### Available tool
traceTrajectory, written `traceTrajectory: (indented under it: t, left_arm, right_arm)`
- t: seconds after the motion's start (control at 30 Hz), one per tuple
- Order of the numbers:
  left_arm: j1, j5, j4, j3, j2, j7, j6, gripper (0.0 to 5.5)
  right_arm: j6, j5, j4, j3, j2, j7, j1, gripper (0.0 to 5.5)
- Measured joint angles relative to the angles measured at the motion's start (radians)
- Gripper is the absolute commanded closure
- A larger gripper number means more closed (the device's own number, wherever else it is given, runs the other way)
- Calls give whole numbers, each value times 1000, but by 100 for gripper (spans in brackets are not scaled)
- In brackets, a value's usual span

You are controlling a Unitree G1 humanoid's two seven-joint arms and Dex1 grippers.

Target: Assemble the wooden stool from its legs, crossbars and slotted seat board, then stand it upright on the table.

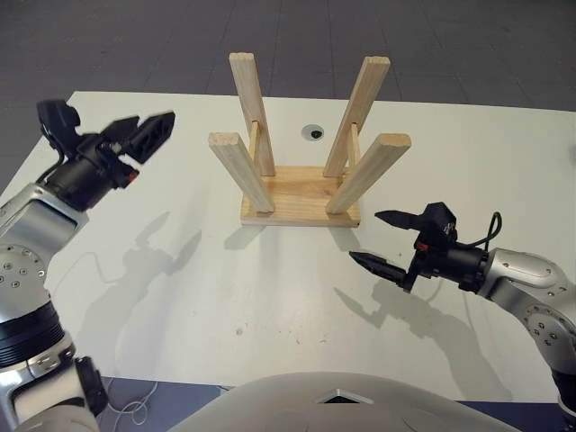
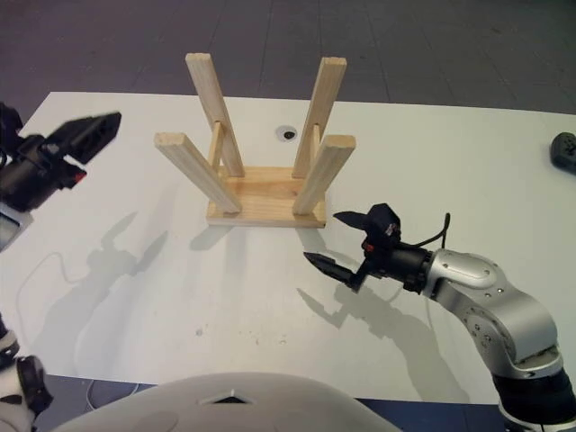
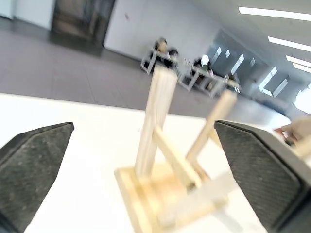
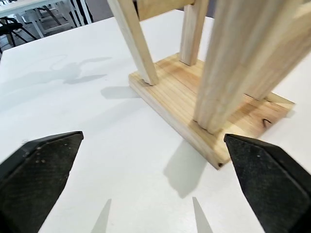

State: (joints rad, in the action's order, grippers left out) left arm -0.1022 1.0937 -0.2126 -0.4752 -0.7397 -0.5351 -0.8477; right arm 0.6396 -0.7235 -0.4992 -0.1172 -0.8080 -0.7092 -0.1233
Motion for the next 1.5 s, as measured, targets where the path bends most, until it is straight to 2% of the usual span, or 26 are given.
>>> traceTrajectory:
  t: [0.1,0.17,0.33,0.47,0.73,0.9,1.23,1.5]
  left_arm:
    - [33,-88,83,92,-59,-231,36,11]
    - [-28,-176,142,238,-52,-354,69,11]
    - [-251,-343,252,459,71,-423,151,11]
    - [-357,-476,362,559,143,-450,234,11]
    - [-384,-630,476,633,132,-585,335,137]
    - [-405,-710,540,674,147,-627,411,227]
    - [-476,-764,637,680,183,-680,490,389]
    - [-477,-793,630,680,179,-723,510,396]
  right_arm:
    - [-11,-21,170,-15,10,-89,104,10]
    - [-7,-33,333,1,33,-177,249,10]
    - [7,-3,557,95,105,-304,460,10]
    - [-6,88,670,205,129,-414,548,10]
    - [-105,227,840,275,197,-501,622,10]
    - [-157,288,924,286,232,-530,660,94]
    - [-172,342,994,286,237,-584,689,249]
    - [-149,367,956,285,229,-583,675,370]
